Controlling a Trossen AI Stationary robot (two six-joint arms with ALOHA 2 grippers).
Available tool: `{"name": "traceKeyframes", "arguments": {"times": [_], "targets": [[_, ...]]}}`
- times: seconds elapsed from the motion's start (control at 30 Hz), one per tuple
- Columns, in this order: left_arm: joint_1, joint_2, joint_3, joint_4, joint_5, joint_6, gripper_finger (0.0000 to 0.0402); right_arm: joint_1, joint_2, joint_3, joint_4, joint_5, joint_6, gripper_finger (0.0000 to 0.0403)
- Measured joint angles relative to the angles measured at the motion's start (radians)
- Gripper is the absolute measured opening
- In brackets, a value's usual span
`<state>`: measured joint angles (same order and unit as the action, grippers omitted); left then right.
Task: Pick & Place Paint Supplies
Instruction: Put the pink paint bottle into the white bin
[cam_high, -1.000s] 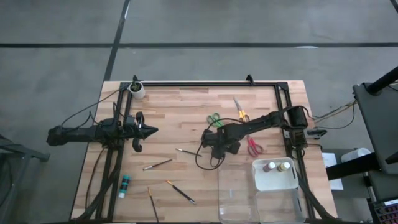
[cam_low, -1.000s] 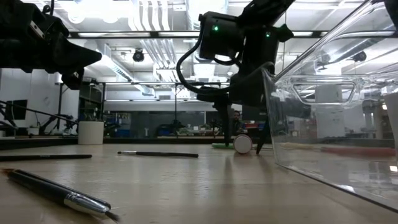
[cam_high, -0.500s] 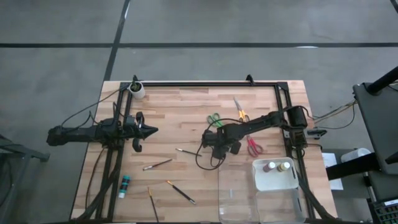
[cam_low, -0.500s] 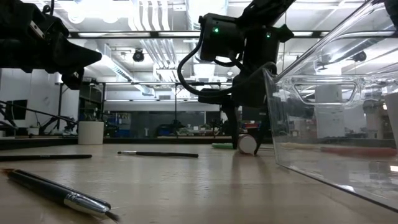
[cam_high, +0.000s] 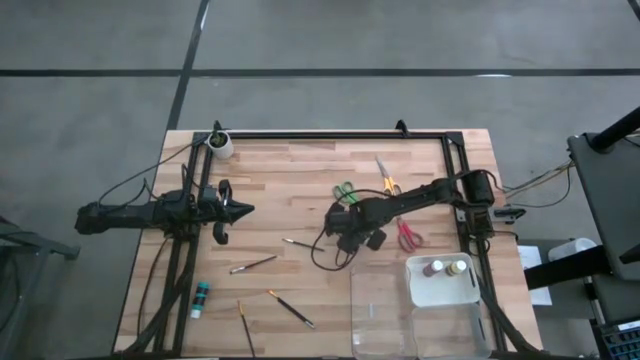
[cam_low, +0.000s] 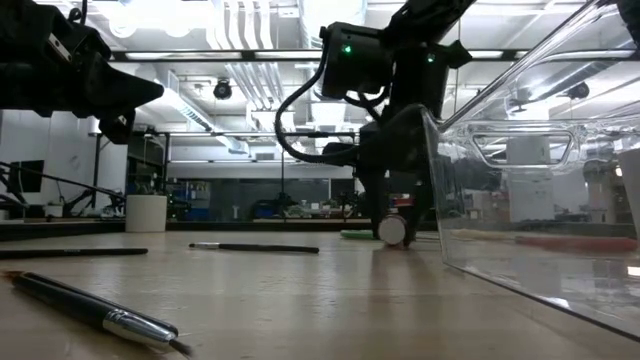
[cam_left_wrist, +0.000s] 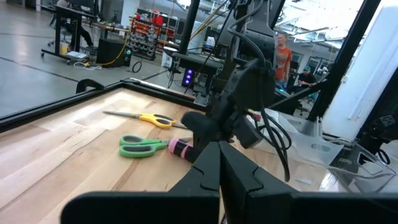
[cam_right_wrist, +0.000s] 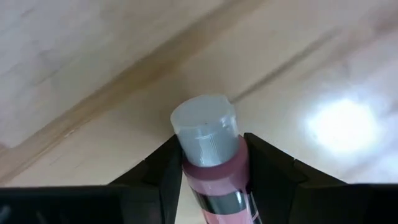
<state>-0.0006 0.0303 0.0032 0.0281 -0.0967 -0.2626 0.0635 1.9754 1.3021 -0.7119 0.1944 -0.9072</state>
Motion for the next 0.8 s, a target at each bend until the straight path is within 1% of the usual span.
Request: {"name": "traceKeyframes", "arguments": {"times": [0.1, 0.3, 0.6, 0.8], "targets": [[0.000, 0.000, 0.000, 0.000, 0.000, 0.000, 0.0000, -0.001, -0.020, 0.000, 0.026, -0.006, 0.087, 0.0145], [0.000, 0.000, 0.000, 0.000, 0.000, 0.000, 0.0000, 0.000, -0.061, 0.000, 0.082, -0.020, 0.198, 0.0144], [0.000, 0.014, 0.000, 0.000, 0.000, 0.000, 0.0000, -0.001, -0.127, 0.001, 0.178, -0.139, 0.291, 0.0144], [0.000, 0.013, 0.000, 0.000, 0.000, 0.000, 0.0000, -0.024, -0.158, -0.004, 0.251, -0.148, 0.347, 0.0144]]}}
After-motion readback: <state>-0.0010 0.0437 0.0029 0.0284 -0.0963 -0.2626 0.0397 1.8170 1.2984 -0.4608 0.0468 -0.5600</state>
